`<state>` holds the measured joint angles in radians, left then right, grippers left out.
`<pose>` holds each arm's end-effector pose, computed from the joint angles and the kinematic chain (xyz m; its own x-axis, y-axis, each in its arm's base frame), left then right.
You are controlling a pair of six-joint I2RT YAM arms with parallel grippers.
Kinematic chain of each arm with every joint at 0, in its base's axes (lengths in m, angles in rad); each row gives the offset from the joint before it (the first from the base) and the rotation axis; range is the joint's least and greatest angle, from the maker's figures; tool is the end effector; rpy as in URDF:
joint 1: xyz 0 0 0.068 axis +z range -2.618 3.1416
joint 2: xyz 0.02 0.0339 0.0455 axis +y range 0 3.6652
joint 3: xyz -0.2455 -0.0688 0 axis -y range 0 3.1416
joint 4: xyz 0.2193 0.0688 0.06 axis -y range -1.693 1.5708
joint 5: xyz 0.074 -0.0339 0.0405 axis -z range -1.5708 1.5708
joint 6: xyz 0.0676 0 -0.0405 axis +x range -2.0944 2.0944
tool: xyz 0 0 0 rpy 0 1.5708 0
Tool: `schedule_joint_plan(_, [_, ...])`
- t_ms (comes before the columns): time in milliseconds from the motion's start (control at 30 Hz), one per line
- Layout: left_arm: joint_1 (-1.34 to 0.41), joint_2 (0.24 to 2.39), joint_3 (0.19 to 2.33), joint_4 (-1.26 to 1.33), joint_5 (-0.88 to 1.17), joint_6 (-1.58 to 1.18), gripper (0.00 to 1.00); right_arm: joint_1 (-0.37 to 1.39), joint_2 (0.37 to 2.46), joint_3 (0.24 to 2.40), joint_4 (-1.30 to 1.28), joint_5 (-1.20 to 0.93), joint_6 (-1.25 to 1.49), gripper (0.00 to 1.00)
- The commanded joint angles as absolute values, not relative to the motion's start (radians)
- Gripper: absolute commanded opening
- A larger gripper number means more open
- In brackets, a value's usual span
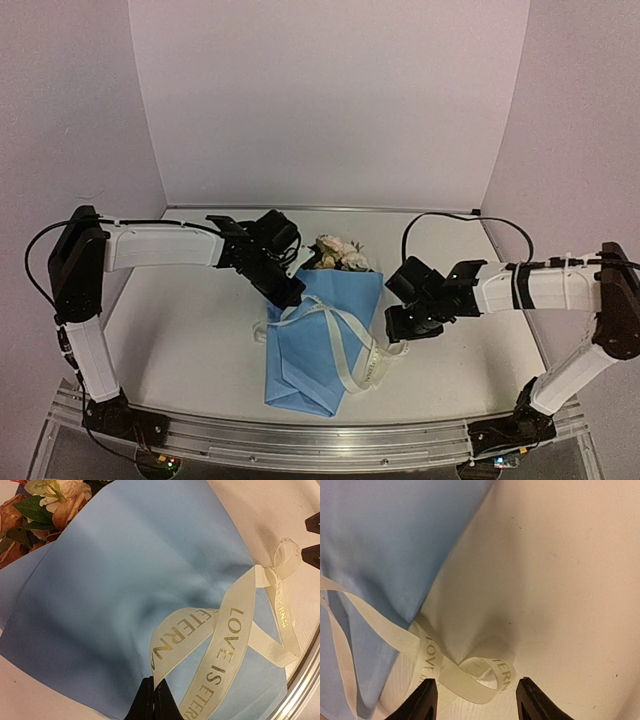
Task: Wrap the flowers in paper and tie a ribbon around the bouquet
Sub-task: Tie the ribbon around the folded bouquet.
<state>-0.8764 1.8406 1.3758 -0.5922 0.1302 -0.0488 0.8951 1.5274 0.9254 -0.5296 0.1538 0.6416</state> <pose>0.2349 -0.2958 0.1826 -0.5958 0.6399 -0.4854 0.7746 0.6174 -0.1369 0.1857 0.2151 0.1566 -0.8906 -0.1655 -0.4236 -0.2463 0.9585 0.1434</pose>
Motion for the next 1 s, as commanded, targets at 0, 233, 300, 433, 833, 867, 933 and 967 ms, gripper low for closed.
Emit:
schedule_joint_plan(0, [-0.874,1.79,1.364,-0.564,0.113,-0.058,0.0,0.891,1.543,0.906,-0.587,0.214,0.71,0.62])
schedule_joint_plan(233, [-0.874,1.772,1.355,-0.557,0.102,-0.062,0.0,0.89,1.639,0.934,-0.555,0.186,0.762,0.62])
schedule_joint_plan(300, [-0.874,1.764,1.349,-0.555,0.097,-0.062,0.0,0.89,1.656,0.938,-0.551,0.187,0.775,0.59])
schedule_joint_plan(433, [-0.874,1.74,1.326,-0.546,0.062,-0.069,0.0,0.882,1.675,0.945,-0.542,0.205,0.784,0.52])
schedule_joint_plan(833, [-0.83,1.57,1.142,-0.459,-0.178,-0.191,0.0,0.818,1.648,0.969,-0.556,0.218,0.78,0.0])
schedule_joint_plan(867, [-0.826,1.56,1.128,-0.455,-0.204,-0.206,0.0,0.812,1.645,0.982,-0.568,0.222,0.773,0.0])
schedule_joint_plan(933, [-0.815,1.54,1.1,-0.451,-0.257,-0.239,0.0,0.802,1.639,1.01,-0.598,0.232,0.76,0.0])
schedule_joint_plan(967, [-0.806,1.533,1.089,-0.451,-0.279,-0.252,0.0,0.795,1.635,1.021,-0.613,0.238,0.753,0.0])
